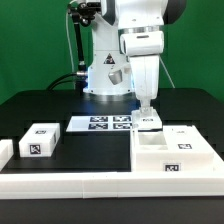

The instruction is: Assemble cabinet

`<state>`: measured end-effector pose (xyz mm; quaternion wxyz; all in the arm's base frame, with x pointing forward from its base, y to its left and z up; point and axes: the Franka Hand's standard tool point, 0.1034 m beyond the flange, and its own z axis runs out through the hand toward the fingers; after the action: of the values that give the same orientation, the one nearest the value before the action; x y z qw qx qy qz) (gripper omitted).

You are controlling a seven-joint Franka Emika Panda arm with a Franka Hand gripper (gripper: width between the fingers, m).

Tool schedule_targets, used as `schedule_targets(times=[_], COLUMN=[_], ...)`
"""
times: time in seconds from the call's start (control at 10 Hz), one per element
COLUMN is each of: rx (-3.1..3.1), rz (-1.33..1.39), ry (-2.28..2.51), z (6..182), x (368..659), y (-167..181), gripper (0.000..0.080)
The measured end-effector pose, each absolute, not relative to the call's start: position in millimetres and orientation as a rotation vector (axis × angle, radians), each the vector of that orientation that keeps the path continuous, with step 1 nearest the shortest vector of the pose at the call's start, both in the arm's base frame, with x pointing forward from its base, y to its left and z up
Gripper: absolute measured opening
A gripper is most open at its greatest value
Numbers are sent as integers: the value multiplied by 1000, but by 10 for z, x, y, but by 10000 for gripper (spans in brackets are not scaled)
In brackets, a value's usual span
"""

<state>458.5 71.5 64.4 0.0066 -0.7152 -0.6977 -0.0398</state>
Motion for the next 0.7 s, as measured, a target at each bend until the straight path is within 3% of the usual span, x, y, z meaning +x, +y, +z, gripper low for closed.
schedule_targets(times=[0.7], rx=[-2230], rz=[-125], ry=[-2176], z=[604], x=[4729], y=[723], gripper=[61])
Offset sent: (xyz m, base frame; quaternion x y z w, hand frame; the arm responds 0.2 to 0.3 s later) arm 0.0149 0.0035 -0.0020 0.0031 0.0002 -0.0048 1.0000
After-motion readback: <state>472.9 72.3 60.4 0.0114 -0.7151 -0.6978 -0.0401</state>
